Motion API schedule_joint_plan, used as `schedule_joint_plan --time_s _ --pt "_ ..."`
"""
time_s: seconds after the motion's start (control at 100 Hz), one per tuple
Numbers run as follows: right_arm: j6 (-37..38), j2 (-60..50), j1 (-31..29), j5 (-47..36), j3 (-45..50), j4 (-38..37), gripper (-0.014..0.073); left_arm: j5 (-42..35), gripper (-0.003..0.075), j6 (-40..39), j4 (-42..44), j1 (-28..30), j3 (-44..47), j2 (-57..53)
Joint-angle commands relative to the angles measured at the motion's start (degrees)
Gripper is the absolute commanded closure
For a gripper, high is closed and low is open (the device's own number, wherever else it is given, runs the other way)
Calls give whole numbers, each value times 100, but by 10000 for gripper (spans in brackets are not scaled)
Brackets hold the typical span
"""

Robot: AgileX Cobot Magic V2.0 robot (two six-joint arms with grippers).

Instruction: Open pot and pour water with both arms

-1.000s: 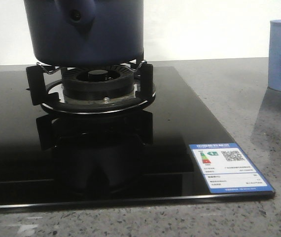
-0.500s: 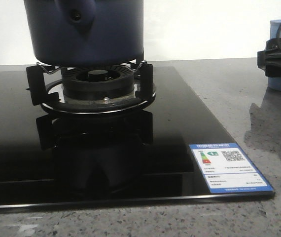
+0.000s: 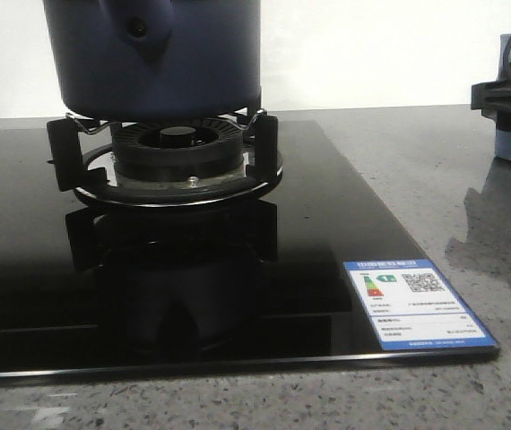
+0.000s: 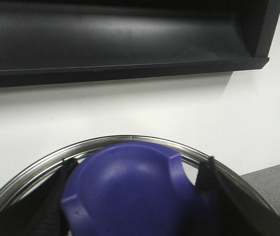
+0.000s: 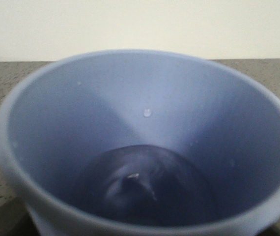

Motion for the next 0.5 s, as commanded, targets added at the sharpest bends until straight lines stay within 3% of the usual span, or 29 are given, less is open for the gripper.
schedule_joint_plan --time_s 0.0,0.27,0.49 --pt "-40 -556 -30 -244 -179 -362 314 -551 364 -12 -34 19 -203 -141" --pt "-40 -1472 78 1703 -956 -1122 314 -538 364 -12 -34 19 -203 -141" --pt "-40 -1620 549 3830 -2278 -1421 314 -529 364 -12 -34 19 -203 -141"
